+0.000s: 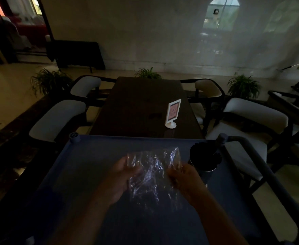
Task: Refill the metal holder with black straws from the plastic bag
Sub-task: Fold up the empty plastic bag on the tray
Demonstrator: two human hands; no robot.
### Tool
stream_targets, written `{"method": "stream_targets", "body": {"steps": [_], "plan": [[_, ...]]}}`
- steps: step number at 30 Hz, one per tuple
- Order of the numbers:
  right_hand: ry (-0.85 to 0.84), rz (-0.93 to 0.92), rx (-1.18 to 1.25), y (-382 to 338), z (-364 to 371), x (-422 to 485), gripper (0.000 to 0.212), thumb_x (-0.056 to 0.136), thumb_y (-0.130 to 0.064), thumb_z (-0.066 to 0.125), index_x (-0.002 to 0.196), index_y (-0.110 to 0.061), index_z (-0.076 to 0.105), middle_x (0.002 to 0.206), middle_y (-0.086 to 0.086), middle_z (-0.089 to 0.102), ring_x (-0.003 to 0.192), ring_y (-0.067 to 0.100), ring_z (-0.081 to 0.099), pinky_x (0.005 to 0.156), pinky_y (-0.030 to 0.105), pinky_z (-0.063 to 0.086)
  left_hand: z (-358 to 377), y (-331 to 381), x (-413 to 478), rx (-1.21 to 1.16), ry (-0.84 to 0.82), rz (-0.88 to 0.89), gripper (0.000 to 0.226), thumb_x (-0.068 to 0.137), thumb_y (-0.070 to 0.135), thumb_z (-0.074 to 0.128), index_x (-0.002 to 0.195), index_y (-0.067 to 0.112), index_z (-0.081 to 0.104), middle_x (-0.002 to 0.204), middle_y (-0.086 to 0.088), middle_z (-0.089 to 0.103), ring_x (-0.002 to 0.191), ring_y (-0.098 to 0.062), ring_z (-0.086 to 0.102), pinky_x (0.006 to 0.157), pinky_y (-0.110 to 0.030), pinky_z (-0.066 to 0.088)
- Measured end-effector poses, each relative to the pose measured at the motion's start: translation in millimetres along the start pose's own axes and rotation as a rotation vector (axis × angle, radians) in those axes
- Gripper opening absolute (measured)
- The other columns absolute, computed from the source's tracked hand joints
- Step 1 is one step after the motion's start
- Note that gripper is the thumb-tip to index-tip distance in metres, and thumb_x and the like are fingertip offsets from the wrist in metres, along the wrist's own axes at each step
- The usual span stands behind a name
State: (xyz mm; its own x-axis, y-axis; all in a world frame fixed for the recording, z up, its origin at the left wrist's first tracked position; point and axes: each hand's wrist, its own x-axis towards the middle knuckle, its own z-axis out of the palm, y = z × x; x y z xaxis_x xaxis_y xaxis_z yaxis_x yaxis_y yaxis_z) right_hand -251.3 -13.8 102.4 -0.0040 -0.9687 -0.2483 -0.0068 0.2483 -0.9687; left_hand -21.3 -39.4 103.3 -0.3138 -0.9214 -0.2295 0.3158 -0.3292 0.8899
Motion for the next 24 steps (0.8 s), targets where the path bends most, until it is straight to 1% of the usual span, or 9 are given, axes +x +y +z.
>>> {"method": "stream_targets", "body": {"steps": [2,4,7,10,15,17,19,22,24], "plan": [[0.001,-0.028,-0.048,0.6,0.1,-0.5,0.024,0.093,-0.010,0.058,0.073,-0.016,0.070,0.065,0.001,0.066,0.056,0.010,0.060,0.054,0.023,0.050,0.1,-3.0,-3.2,0.096,0.025,-0.067,0.041,0.075,0.019,0.076,0.111,0.005,0.063,0.098,-0.016,0.073,0.087,-0.028,0.071,0.068,-0.036,0.058],[0.016,-0.064,-0.103,1.0,0.1,0.1,0.017,0.092,-0.010,0.060,0.078,-0.011,0.068,0.066,0.004,0.066,0.056,0.010,0.061,0.052,0.021,0.050,-1.6,-4.9,-3.0,0.161,0.105,-0.069,0.030,0.078,0.020,0.073,0.102,0.005,0.066,0.093,-0.016,0.073,0.080,-0.025,0.071,0.063,-0.033,0.058],[0.048,-0.091,-0.105,2.6,-1.1,1.6,0.007,0.092,-0.015,0.064,0.088,-0.012,0.069,0.074,0.013,0.069,0.061,0.019,0.063,0.054,0.026,0.051,-3.9,-3.7,-1.4,0.281,0.182,-0.030,0.012,0.090,0.018,0.063,0.096,0.008,0.067,0.088,-0.016,0.073,0.075,-0.023,0.070,0.062,-0.033,0.057],[0.053,-0.095,-0.116,3.8,-1.9,3.1,0.008,0.092,-0.019,0.064,0.096,-0.012,0.068,0.073,0.015,0.066,0.058,0.022,0.057,0.047,0.030,0.044,-3.8,-0.9,-2.6,0.369,0.244,0.049,0.012,0.094,0.026,0.058,0.086,0.019,0.064,0.076,-0.006,0.071,0.067,-0.022,0.067,0.060,-0.037,0.053],[0.089,-0.116,-0.030,7.1,-1.9,2.5,0.004,0.091,-0.014,0.065,0.091,-0.017,0.068,0.077,0.017,0.069,0.062,0.024,0.061,0.051,0.034,0.047,0.3,-0.8,-3.4,0.291,0.307,0.159,0.011,0.093,0.021,0.061,0.103,0.020,0.064,0.076,-0.001,0.067,0.066,-0.013,0.062,0.054,-0.024,0.048],[0.103,-0.127,0.004,9.5,-1.5,2.0,0.011,0.091,-0.011,0.064,0.085,-0.020,0.068,0.065,0.007,0.066,0.051,0.013,0.057,0.042,0.024,0.042,-2.1,0.5,-3.8,0.193,0.272,0.116,0.012,0.089,0.018,0.064,0.101,0.018,0.066,0.074,0.000,0.066,0.061,-0.010,0.060,0.052,-0.024,0.048],[0.129,-0.149,0.021,12.1,-2.7,2.3,0.015,0.092,-0.008,0.063,0.080,-0.018,0.065,0.056,0.000,0.059,0.042,0.007,0.050,0.036,0.021,0.037,-4.4,1.8,-6.8,0.096,0.161,0.034,0.005,0.086,0.018,0.066,0.087,0.019,0.071,0.068,0.000,0.064,0.055,-0.009,0.058,0.050,-0.023,0.047],[0.125,-0.150,0.018,16.5,-5.7,2.5,0.006,0.091,-0.006,0.063,0.085,-0.009,0.063,0.057,0.000,0.061,0.044,0.010,0.052,0.037,0.022,0.040,-10.8,2.0,-10.6,0.239,0.137,-0.016,0.015,0.090,0.017,0.062,0.082,0.023,0.074,0.070,-0.001,0.070,0.060,-0.013,0.065,0.056,-0.027,0.051],[0.091,-0.141,0.023,17.6,-7.8,2.1,0.002,0.091,-0.006,0.063,0.089,-0.006,0.063,0.058,0.002,0.061,0.045,0.011,0.053,0.038,0.023,0.040,-12.8,1.8,-11.4,0.351,0.153,0.007,0.016,0.094,0.019,0.057,0.085,0.021,0.069,0.069,-0.002,0.068,0.058,-0.013,0.063,0.052,-0.026,0.049]]}}
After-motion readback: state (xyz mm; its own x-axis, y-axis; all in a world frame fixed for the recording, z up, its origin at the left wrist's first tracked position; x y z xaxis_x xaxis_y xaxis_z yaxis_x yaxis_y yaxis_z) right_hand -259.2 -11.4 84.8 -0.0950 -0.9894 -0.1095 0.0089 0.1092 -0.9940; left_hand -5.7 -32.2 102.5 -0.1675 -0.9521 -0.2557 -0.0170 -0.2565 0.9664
